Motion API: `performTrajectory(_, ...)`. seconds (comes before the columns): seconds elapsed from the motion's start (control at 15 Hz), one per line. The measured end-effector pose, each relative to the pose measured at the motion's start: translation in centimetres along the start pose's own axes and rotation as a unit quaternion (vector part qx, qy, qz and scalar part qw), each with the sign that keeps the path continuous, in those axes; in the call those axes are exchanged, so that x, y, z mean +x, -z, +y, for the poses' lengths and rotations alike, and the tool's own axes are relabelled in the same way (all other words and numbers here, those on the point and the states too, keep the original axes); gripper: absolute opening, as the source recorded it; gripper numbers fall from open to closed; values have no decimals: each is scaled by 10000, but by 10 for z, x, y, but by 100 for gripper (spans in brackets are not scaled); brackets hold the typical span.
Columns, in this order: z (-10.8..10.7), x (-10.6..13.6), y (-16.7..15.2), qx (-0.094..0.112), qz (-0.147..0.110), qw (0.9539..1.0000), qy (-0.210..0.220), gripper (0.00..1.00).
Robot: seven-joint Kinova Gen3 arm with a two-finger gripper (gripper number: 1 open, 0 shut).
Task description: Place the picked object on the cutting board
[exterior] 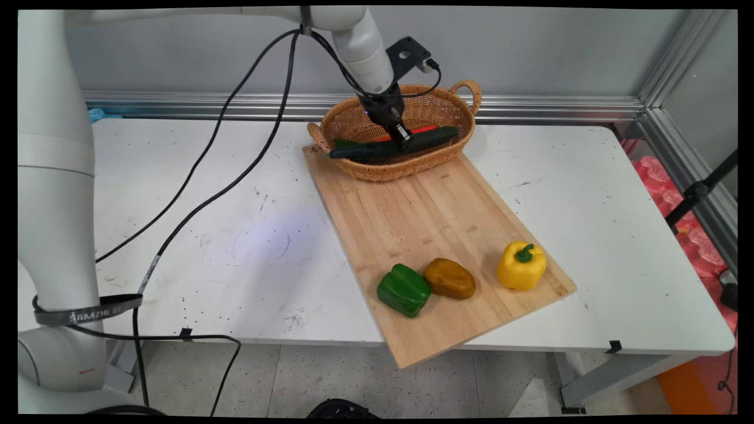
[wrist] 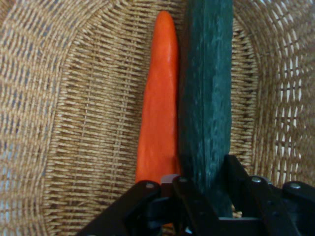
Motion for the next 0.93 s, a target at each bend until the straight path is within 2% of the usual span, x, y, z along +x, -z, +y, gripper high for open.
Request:
performTrajectory(0.33,-1,-3,28,4,184,9997,-174,0)
performTrajectory(0.67,-3,-5,76,-10,425,9987,-296,0)
performTrajectory(0.93,-1,-12,122,-102,615,9968,-505,0)
